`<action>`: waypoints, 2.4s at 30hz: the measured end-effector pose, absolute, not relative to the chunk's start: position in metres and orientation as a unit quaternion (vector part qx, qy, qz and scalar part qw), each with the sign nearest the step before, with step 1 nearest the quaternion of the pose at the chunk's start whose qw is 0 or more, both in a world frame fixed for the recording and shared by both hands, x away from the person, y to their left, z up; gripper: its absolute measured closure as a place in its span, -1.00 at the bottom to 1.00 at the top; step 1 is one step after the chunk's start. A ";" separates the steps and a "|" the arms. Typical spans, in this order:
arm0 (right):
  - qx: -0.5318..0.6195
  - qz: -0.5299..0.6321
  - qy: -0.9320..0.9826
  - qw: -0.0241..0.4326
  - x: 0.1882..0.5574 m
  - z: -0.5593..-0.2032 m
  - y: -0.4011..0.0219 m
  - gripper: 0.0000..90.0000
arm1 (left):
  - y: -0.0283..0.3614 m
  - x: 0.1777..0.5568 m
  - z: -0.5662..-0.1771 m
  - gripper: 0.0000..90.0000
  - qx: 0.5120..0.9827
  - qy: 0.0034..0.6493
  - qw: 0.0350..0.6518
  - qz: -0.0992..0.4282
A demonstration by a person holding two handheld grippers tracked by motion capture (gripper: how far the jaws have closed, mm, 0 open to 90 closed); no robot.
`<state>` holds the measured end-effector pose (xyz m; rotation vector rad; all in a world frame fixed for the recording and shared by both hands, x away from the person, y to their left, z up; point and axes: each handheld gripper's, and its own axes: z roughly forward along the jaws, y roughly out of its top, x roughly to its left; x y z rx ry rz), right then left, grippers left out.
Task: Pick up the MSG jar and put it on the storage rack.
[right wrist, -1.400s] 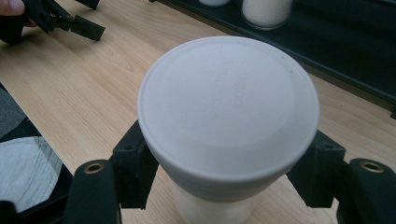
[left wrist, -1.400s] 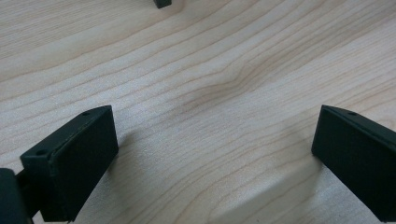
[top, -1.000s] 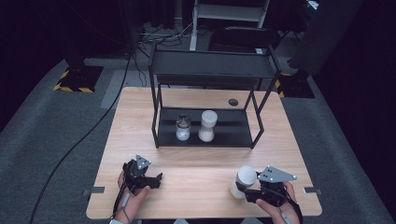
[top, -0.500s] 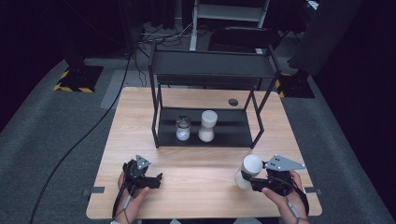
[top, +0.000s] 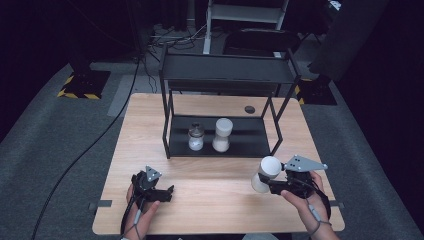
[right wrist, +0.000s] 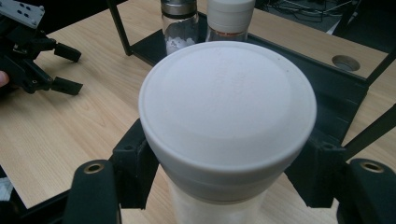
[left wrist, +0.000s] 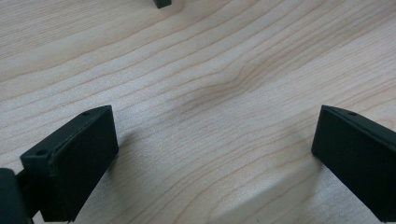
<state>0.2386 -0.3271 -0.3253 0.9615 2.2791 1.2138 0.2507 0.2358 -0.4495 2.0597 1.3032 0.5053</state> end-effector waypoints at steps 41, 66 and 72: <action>0.357 0.437 0.802 0.194 0.341 -0.312 -0.309 -0.25 | 0.235 0.251 -0.450 -1.00 0.783 0.496 0.320 0.193; 0.382 0.424 0.795 0.207 0.389 -0.342 -0.278 -0.25 | 0.235 0.251 -0.450 -1.00 0.782 0.498 0.320 0.194; 0.385 0.422 0.795 0.204 0.395 -0.352 -0.273 -0.25 | 0.234 0.251 -0.450 -1.00 0.782 0.498 0.320 0.194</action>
